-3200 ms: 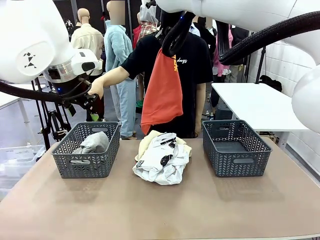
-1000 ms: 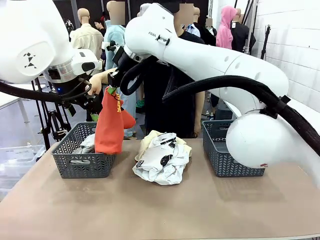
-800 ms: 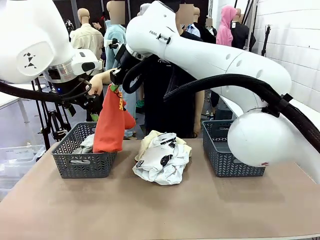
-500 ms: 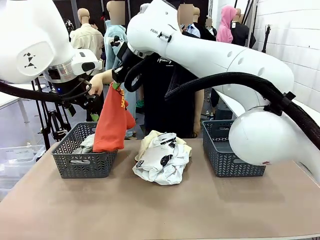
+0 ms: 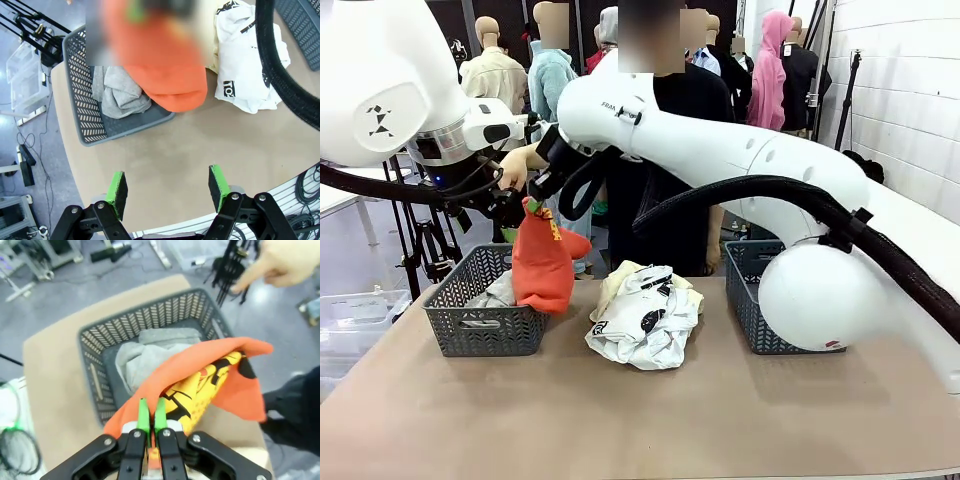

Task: Sort the tops and bottoms.
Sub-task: Sort the clothes according to human instructions.

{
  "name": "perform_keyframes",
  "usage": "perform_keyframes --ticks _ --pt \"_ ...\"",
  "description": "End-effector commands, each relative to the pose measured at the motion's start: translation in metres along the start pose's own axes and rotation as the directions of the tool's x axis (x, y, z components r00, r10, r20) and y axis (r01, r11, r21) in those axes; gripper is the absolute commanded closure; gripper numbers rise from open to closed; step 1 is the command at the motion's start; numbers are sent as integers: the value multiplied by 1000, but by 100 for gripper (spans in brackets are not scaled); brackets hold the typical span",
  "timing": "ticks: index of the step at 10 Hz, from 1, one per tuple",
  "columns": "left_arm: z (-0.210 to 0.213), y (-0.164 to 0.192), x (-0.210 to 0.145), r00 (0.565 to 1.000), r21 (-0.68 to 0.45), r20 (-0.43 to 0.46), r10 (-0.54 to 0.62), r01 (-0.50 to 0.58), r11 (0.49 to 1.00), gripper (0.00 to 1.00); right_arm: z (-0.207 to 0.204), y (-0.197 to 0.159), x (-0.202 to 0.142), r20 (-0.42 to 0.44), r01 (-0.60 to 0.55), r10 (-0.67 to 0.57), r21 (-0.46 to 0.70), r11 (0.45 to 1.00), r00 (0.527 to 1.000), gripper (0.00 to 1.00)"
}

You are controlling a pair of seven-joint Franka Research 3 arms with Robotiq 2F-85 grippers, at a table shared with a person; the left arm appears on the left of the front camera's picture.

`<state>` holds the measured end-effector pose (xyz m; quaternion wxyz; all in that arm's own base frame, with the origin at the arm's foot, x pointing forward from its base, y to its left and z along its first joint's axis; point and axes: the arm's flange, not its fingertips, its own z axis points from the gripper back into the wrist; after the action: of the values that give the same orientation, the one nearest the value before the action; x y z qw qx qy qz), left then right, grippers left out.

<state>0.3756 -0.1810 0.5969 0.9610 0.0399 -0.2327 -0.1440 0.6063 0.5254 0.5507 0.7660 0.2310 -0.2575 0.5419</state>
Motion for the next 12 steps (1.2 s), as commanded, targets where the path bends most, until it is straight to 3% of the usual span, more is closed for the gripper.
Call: perform_keyframes --ticks 1,4,7,8,9,12 --pt "-1 1 -2 1000 18 12 6 -6 1000 15 -46 -77 127 56 -63 59 73 995 997 100" --pt "-1 1 -2 1000 18 12 6 -6 1000 15 -78 -94 142 246 -55 30 98 994 969 100" --pt "-1 1 -2 1000 18 12 6 -6 1000 15 -130 -110 146 234 -23 -30 221 975 972 100" --pt "-1 1 -2 1000 18 12 6 -6 1000 15 -150 -110 146 161 -10 -36 275 962 986 100" --pt "-1 1 -2 1000 18 12 6 -6 1000 15 -61 -4 -11 228 -6 -28 147 989 973 100" --pt "-1 1 -2 1000 18 12 6 -6 1000 15 -61 -4 -11 228 -6 -28 147 989 973 100"
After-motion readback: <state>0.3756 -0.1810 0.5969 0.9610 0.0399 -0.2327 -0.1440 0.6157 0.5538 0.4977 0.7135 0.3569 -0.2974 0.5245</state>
